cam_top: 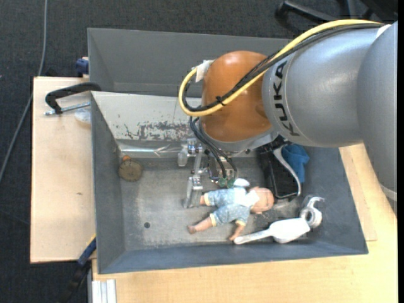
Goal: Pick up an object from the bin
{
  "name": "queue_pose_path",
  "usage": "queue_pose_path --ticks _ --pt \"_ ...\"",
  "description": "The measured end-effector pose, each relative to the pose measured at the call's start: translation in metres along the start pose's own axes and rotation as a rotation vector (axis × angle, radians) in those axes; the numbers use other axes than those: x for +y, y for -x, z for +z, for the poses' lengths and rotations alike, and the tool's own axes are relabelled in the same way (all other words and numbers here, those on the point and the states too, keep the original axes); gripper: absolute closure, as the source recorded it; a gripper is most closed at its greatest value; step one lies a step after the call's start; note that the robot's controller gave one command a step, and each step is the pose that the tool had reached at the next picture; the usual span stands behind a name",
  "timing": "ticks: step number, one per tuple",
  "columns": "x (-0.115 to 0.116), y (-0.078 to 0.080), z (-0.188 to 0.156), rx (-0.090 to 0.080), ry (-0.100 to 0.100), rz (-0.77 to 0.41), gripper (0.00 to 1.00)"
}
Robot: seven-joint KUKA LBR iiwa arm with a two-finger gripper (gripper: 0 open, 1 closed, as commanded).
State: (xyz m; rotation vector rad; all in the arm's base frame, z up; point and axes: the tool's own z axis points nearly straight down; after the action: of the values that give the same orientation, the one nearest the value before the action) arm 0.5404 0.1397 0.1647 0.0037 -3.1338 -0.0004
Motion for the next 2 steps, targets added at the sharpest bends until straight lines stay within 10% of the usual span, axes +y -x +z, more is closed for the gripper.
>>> queue_pose_path --ticks 2 --pt "-0.047 -0.003 -0.014 -0.003 0.002 -0.046 0.0"
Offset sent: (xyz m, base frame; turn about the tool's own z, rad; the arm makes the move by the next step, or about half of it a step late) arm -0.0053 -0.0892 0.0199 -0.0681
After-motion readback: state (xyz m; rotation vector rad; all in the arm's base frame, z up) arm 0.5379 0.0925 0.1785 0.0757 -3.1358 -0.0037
